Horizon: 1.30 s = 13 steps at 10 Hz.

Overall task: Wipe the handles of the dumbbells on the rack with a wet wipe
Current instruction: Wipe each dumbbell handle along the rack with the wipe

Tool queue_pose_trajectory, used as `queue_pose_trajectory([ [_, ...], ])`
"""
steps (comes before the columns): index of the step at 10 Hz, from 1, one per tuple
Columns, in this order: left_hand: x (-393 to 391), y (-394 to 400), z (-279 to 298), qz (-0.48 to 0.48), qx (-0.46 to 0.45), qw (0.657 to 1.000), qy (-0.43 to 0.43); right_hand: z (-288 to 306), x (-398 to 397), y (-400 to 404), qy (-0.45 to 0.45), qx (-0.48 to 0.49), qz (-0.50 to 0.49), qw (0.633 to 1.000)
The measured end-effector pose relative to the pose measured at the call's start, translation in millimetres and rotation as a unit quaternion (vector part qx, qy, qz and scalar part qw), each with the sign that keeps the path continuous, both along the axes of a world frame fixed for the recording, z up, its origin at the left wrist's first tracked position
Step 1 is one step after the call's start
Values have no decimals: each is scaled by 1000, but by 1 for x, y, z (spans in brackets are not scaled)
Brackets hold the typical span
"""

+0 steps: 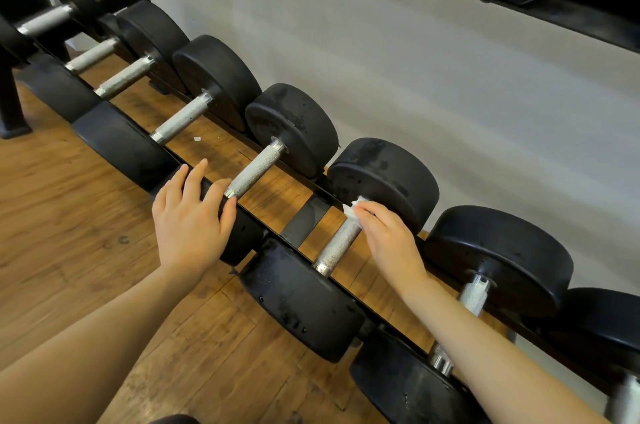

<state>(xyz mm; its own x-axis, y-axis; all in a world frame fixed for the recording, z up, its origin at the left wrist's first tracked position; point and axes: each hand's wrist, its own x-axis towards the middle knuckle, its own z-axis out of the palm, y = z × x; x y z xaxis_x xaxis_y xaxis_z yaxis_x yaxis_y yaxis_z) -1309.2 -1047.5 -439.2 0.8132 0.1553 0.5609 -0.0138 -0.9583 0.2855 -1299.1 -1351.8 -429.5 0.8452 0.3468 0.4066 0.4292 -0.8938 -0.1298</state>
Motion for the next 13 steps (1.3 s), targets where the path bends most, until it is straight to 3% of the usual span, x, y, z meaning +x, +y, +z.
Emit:
queue_pose_trajectory([
  [2,0,1,-1,-2,1,1000,4,8,3,-3,2,-18,38,999],
  [6,-2,0,0,5,-2,1000,8,5,7,4,12,-48,2,999],
  [7,-2,0,1,4,-2,1000,11,-1,5,9,22,-62,50,997],
  [9,-2,0,0,5,-3,1000,10,5,8,5,64,92,36,993],
  [13,-1,1,-1,5,-1,1000,12,12,9,10,108,2,43,993],
])
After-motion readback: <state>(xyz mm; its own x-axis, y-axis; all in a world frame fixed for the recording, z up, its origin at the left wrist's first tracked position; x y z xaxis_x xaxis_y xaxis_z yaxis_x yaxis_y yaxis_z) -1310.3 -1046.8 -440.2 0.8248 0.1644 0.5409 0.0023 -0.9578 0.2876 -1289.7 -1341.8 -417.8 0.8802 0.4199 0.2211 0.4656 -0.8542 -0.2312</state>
